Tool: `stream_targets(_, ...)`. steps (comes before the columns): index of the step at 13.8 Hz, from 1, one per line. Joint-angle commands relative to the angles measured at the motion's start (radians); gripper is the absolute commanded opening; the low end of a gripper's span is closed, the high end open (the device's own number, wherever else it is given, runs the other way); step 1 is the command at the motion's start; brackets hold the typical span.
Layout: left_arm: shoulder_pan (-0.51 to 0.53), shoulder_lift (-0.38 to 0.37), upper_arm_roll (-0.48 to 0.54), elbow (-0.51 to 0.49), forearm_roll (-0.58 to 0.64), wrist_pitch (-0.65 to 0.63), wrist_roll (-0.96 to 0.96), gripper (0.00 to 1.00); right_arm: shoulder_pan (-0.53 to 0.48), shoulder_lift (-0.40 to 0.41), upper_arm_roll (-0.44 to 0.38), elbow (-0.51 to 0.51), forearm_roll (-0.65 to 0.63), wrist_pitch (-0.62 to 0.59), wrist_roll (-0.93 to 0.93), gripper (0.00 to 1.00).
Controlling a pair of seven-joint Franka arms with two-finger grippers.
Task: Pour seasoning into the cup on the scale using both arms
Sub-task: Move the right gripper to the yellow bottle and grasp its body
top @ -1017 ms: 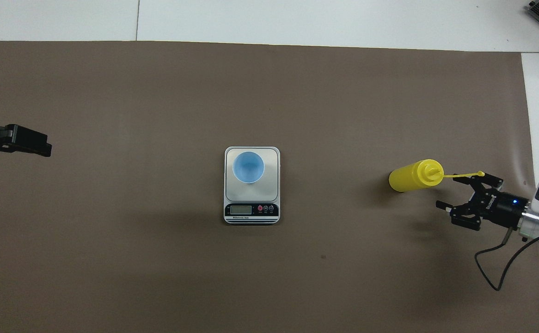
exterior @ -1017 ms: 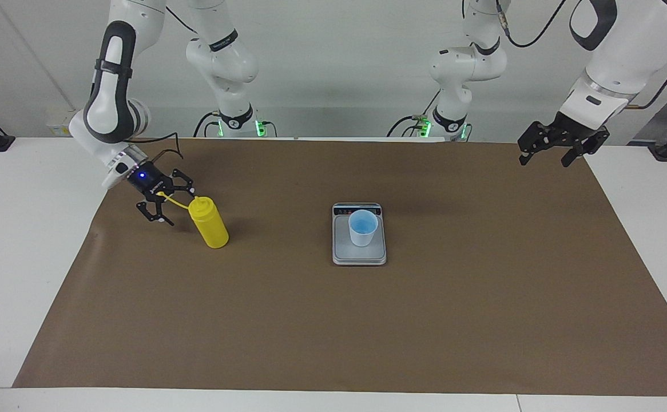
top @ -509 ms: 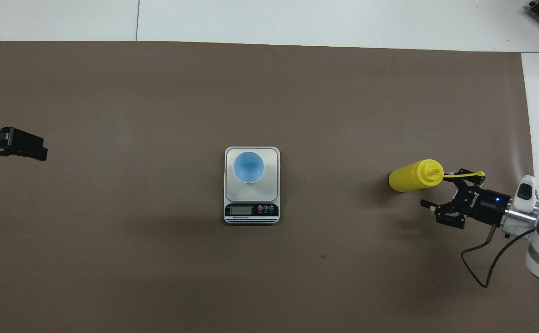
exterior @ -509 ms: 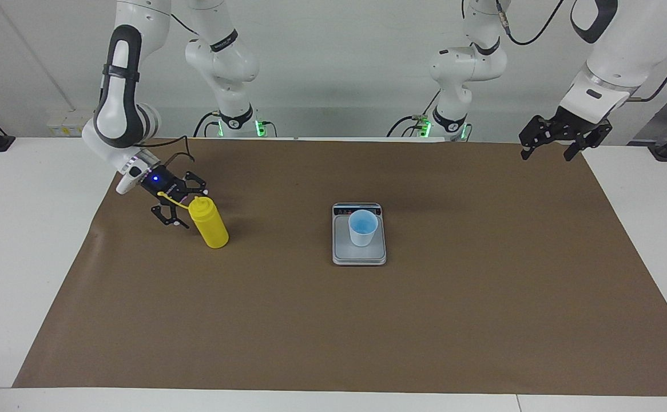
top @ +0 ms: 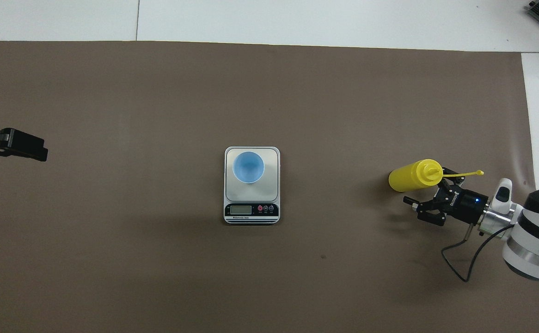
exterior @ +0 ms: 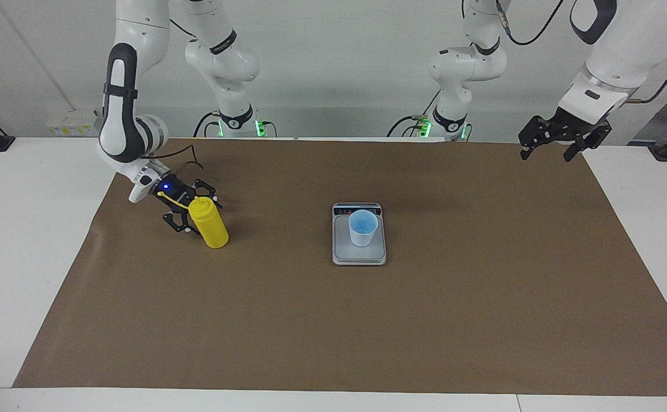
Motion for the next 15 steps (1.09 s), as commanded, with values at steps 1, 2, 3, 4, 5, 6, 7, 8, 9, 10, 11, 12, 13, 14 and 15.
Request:
stream_targets(1, 0.005, -0.031, -0.003, -0.034, 0.015, 0.000, 0.011, 1.00, 0.004, 0.043, 0.003, 0.007, 0.060, -0.019, -0.070, 1.00)
stream_targets(2, 0.005, -0.031, -0.003, -0.034, 0.015, 0.000, 0.011, 1.00, 0.005, 0.047, 0.003, 0.018, 0.062, -0.019, -0.070, 1.00)
stream_targets(3, 0.005, -0.031, -0.002, -0.034, 0.015, 0.000, 0.011, 1.00, 0.007, 0.052, 0.003, 0.038, 0.065, -0.019, -0.068, 1.00)
stream_targets(4, 0.006, -0.031, -0.002, -0.034, 0.015, 0.000, 0.011, 1.00, 0.007, 0.058, 0.003, 0.047, 0.065, -0.019, -0.068, 1.00)
stream_targets(5, 0.009, -0.031, -0.002, -0.034, 0.015, 0.000, 0.012, 1.00, 0.008, 0.060, 0.003, 0.053, 0.065, -0.017, -0.068, 1.00)
stream_targets(6, 0.011, -0.031, 0.001, -0.034, 0.015, 0.000, 0.012, 1.00, 0.010, 0.061, 0.003, 0.059, 0.066, -0.017, -0.067, 1.00)
stream_targets(7, 0.011, -0.031, 0.001, -0.034, 0.015, 0.000, 0.011, 1.00, 0.013, 0.063, 0.005, 0.061, 0.066, -0.017, -0.067, 1.00)
stream_targets(8, 0.011, -0.031, 0.003, -0.034, 0.015, -0.001, 0.012, 1.00, 0.019, 0.063, 0.003, 0.059, 0.066, -0.015, -0.067, 1.00)
stream_targets(9, 0.011, -0.031, 0.003, -0.034, 0.015, -0.005, 0.014, 1.00, 0.027, 0.063, 0.005, 0.061, 0.066, -0.014, -0.067, 1.00)
stream_targets(10, 0.011, -0.031, 0.003, -0.034, 0.015, -0.005, 0.014, 1.00, 0.036, 0.064, 0.005, 0.064, 0.066, -0.014, -0.068, 1.00)
stream_targets(11, 0.011, -0.033, 0.003, -0.034, 0.015, -0.005, 0.014, 1.00, 0.041, 0.067, 0.005, 0.067, 0.066, -0.014, -0.068, 1.00)
stream_targets(12, 0.011, -0.033, 0.004, -0.034, 0.015, -0.005, 0.014, 1.00, 0.042, 0.067, 0.005, 0.067, 0.066, -0.012, -0.068, 1.00)
stream_targets(13, 0.011, -0.033, 0.003, -0.034, 0.015, -0.005, 0.014, 1.00, 0.042, 0.067, 0.005, 0.067, 0.066, -0.012, -0.068, 1.00)
stream_targets(14, 0.011, -0.031, 0.004, -0.034, 0.015, -0.005, 0.014, 1.00, 0.042, 0.067, 0.003, 0.067, 0.066, -0.012, -0.068, 1.00)
stream_targets(15, 0.011, -0.033, 0.003, -0.034, 0.015, -0.005, 0.014, 1.00, 0.042, 0.067, 0.005, 0.069, 0.066, -0.012, -0.068, 1.00)
